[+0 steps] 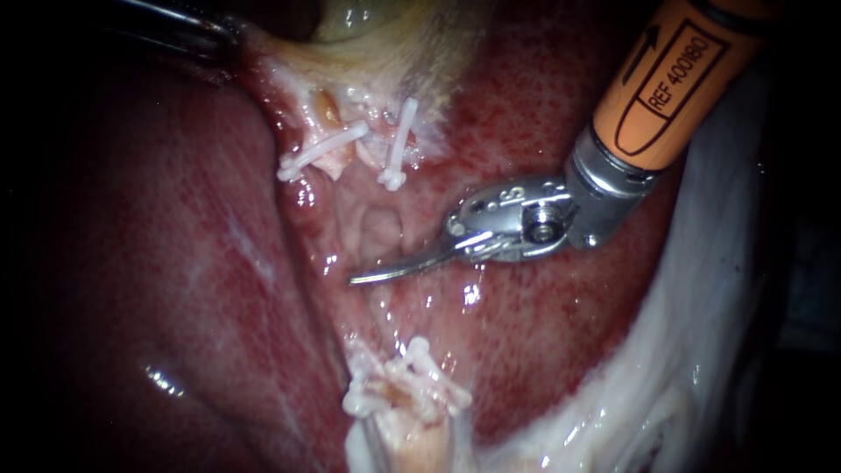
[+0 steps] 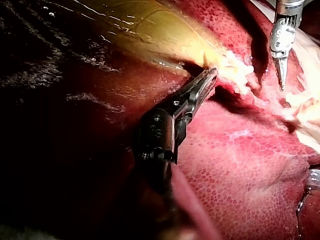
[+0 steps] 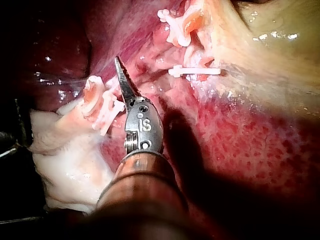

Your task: Go back from the cut right tube

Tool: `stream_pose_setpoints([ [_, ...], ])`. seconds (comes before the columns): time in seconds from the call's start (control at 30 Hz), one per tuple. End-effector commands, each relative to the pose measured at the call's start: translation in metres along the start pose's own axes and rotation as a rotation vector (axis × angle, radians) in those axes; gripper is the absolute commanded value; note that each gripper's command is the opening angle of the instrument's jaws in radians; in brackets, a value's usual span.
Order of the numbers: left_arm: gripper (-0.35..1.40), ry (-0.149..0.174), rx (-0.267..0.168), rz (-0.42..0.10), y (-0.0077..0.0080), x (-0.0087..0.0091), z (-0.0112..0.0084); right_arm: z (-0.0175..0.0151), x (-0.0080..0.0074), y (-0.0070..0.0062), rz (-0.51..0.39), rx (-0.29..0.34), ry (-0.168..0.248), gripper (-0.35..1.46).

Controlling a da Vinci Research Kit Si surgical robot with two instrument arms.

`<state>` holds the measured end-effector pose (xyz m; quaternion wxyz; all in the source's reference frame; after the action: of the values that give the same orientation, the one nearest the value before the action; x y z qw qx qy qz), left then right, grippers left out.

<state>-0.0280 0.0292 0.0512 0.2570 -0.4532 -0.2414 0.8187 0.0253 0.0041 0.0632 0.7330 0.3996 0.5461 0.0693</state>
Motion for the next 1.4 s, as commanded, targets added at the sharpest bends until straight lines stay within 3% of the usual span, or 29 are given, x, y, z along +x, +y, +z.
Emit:
stream_pose_setpoints([
  [0.03,-0.35,0.000,0.000,0.000,0.0000,0.0000,0.0000,0.0000,0.0001,0.0000,0.000,0.000,0.000,0.05],
  [0.1,-0.35,0.000,0.000,0.000,0.0000,0.0000,0.0000,0.0002,0.0001,0.0001,0.001,-0.001,0.003,0.98],
  [0.13,-0.35,0.000,0.000,0.000,0.0000,0.0000,0.0000,0.0002,0.0002,0.0002,0.000,-0.007,0.012,1.18],
  [0.2,-0.35,0.000,0.000,0.000,0.0000,0.0000,0.0000,0.0004,0.0003,0.0003,0.000,-0.009,0.034,1.36],
  [0.47,-0.35,0.000,0.000,0.000,0.0000,0.0000,0.0000,0.0002,0.0001,-0.0002,0.016,-0.018,0.037,1.45],
  [0.6,-0.35,0.000,0.000,0.000,0.0000,-0.0001,-0.0001,-0.0013,-0.0006,-0.0011,0.018,-0.127,0.042,1.45],
  [0.67,-0.35,0.000,-0.001,0.000,0.0000,-0.0001,-0.0001,-0.0023,-0.0012,-0.0018,-0.006,-0.213,0.022,1.45],
  [0.7,-0.35,0.000,-0.001,0.000,0.0000,-0.0001,-0.0001,-0.0027,-0.0014,-0.0021,-0.020,-0.249,0.007,1.45],
  [0.83,-0.35,0.000,-0.001,0.000,-0.0001,-0.0001,-0.0001,-0.0046,-0.0024,-0.0034,-0.094,-0.388,-0.132,1.45],
  [0.93,-0.35,0.000,-0.001,0.000,-0.0001,-0.0001,-0.0001,-0.0064,-0.0033,-0.0048,-0.122,-0.449,-0.249,1.45],
  [1.03,-0.35,0.000,-0.001,0.000,-0.0001,-0.0002,-0.0001,-0.0080,-0.0041,-0.0060,-0.139,-0.488,-0.323,1.45],
  [1.2,-0.35,0.000,0.002,0.000,-0.0001,-0.0001,-0.0001,-0.0103,-0.0041,-0.0072,-0.160,-0.550,-0.377,1.45],
  [1.4,-0.35,0.001,0.004,0.000,-0.0001,-0.0002,0.0000,-0.0119,-0.0028,-0.0079,-0.141,-0.564,-0.395,1.45],
])
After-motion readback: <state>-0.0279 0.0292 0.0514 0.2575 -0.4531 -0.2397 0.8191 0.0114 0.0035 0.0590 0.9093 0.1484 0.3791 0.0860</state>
